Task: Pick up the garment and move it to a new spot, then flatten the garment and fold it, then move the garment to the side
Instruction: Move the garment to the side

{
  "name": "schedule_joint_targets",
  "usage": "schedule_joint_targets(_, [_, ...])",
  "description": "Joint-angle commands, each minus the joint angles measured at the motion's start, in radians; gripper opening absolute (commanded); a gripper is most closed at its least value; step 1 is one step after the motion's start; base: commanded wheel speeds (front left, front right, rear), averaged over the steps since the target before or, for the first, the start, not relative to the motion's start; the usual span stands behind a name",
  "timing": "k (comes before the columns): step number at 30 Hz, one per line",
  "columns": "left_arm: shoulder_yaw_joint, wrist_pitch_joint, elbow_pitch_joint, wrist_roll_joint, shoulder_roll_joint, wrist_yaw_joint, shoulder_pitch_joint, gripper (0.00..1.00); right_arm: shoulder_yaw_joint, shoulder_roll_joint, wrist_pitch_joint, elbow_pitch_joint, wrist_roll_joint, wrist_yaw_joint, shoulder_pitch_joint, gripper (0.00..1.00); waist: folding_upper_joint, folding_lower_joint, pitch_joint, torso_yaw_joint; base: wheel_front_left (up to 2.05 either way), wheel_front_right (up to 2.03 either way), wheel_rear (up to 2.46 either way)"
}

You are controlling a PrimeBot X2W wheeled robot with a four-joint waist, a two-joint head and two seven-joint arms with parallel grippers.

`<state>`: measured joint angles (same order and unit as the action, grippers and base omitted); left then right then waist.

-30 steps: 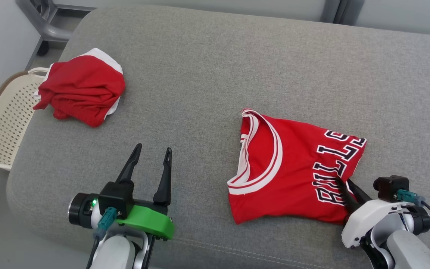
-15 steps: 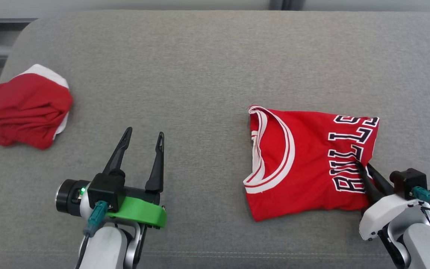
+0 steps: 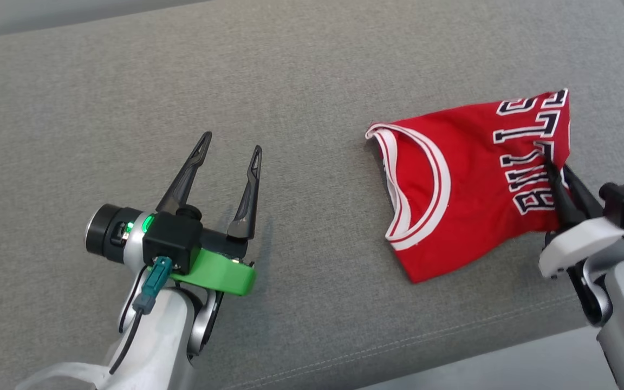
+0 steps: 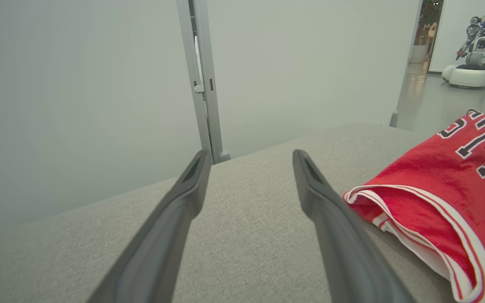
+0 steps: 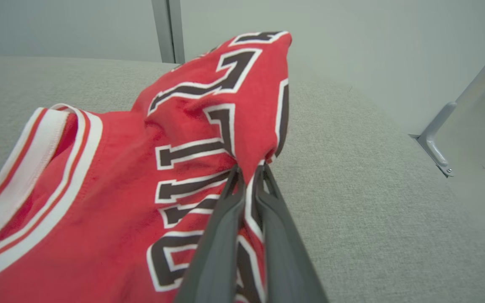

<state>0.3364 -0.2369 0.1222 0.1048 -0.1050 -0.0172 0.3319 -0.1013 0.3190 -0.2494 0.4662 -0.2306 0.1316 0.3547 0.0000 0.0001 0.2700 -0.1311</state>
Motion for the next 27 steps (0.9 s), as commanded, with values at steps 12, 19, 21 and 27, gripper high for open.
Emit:
schedule_joint_targets(12, [0.04,0.047,-0.079,-0.034,-0.015,-0.016,0.096,1.0,0.088,0.105,-0.016,0.18,-0.049,-0.002,0.278,0.0,0.0,-0.0001,0.149,-0.074,0.0,0.0,0.0])
schedule_joint_targets(19, [0.052,0.067,-0.128,-0.043,-0.032,-0.014,0.107,1.0,0.165,0.182,-0.015,0.236,-0.039,-0.002,0.35,0.0,0.0,-0.0001,0.198,-0.05,0.0,0.0,0.0])
schedule_joint_targets(21, [0.054,0.073,-0.136,-0.046,-0.036,-0.011,0.111,1.0,0.198,0.181,-0.015,0.264,-0.041,-0.002,0.362,1.0,0.0,-0.0001,0.207,-0.049,0.0,0.0,0.0])
schedule_joint_targets(27, [0.065,0.082,-0.146,-0.046,-0.037,-0.016,0.127,1.0,0.266,0.16,-0.016,0.304,-0.015,-0.002,0.388,1.0,0.0,-0.0001,0.216,-0.043,0.0,0.0,0.0])
